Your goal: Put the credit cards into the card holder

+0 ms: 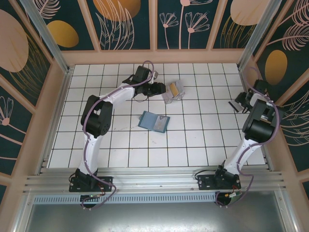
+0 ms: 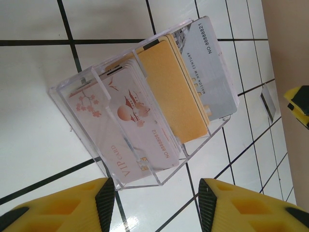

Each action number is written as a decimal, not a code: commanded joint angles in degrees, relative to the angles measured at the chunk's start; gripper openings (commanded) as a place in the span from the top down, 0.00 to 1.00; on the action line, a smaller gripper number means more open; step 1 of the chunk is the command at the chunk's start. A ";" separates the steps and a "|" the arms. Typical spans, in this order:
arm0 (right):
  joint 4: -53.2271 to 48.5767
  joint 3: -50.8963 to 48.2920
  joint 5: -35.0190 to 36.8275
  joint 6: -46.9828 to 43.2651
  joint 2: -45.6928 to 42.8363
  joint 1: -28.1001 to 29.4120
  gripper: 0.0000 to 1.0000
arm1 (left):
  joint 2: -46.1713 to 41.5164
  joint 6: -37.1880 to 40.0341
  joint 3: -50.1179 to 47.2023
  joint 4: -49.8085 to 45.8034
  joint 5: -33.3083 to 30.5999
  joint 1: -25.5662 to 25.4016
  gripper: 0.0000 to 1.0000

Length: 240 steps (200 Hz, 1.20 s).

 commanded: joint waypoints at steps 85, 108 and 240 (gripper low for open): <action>-13.97 7.79 8.58 -5.13 4.35 4.19 0.22 | -2.85 -0.17 0.61 0.52 0.91 0.50 0.48; -14.05 8.48 12.39 -5.63 5.70 5.75 0.22 | -3.47 0.04 -0.60 1.03 0.91 0.47 0.48; -14.68 10.29 17.62 -3.47 11.40 2.16 0.22 | -3.49 0.45 -0.53 1.71 2.57 0.92 0.48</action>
